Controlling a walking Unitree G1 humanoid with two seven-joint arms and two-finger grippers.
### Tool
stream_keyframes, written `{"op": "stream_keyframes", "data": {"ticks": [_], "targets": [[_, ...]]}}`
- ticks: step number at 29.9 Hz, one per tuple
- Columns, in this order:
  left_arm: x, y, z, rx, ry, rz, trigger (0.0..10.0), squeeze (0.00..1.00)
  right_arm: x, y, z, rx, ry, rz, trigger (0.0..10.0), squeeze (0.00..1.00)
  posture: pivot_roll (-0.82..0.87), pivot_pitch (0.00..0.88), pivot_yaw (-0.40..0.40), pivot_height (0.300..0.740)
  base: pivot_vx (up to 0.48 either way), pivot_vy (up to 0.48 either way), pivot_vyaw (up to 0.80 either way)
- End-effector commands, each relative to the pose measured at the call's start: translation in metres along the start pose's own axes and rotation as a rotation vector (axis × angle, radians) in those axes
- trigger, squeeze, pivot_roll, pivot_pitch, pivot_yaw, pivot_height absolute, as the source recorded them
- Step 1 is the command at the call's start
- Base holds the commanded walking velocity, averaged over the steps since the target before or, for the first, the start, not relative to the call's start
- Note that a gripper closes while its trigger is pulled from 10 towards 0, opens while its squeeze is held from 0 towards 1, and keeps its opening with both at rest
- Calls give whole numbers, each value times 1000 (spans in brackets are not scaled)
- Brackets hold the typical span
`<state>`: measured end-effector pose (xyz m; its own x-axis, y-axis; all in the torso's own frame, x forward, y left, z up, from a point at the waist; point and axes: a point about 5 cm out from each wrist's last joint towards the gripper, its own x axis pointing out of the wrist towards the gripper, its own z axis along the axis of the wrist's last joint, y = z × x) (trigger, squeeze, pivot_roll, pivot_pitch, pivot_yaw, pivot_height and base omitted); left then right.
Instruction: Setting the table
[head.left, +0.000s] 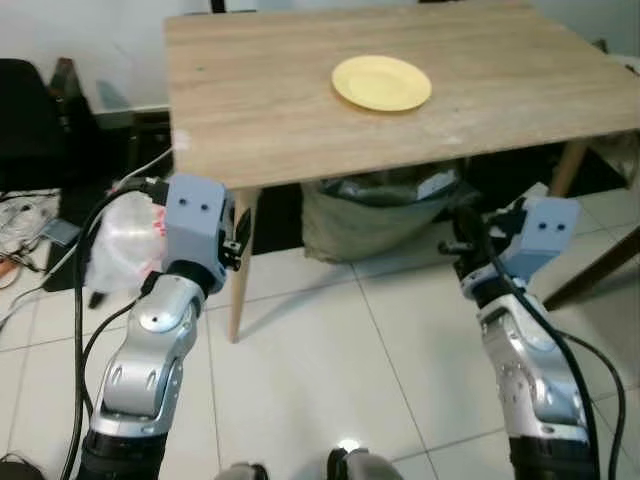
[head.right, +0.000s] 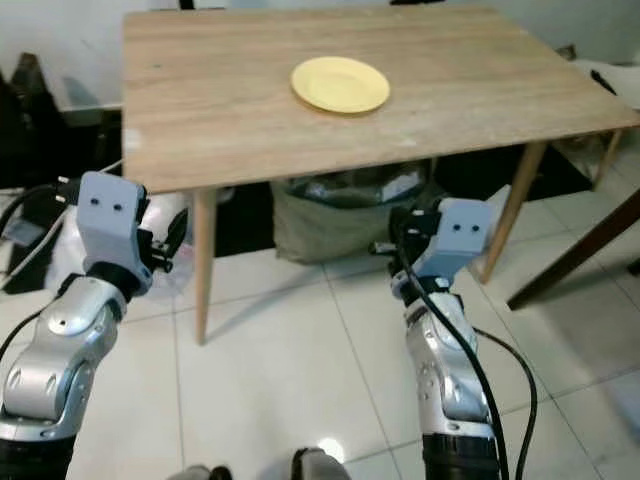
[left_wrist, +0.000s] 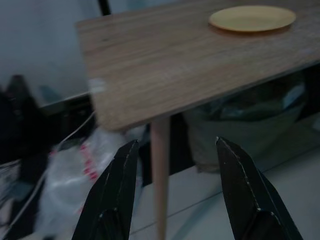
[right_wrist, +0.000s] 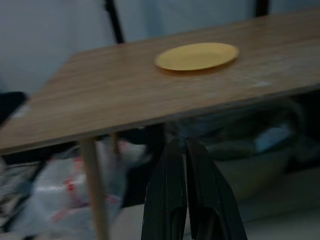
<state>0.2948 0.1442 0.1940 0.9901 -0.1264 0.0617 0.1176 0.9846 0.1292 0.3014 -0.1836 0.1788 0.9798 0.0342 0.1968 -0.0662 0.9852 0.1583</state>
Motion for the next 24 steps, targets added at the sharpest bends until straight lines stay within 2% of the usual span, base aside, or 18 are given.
{"op": "stream_keyframes", "data": {"ticks": [1,4,11,24], "targets": [[1,-3,-4,-9,26,-14,10000,0,-2,-5,-2,-7,13,-19,10000,0,-117,65,47,740,0,0,-800],[1,-3,-4,-15,31,-20,10000,0,-2,-5,-3,0,16,-21,10000,0,-117,65,47,740,0,0,-800],[1,-4,-5,-19,36,-21,10000,0,-1,-6,-3,5,18,-25,10000,0,-120,64,46,740,0,0,0],[1,-4,-6,-19,39,-25,10000,0,-2,-7,-3,3,23,-28,10000,0,-124,63,46,740,0,0,-800]]}}
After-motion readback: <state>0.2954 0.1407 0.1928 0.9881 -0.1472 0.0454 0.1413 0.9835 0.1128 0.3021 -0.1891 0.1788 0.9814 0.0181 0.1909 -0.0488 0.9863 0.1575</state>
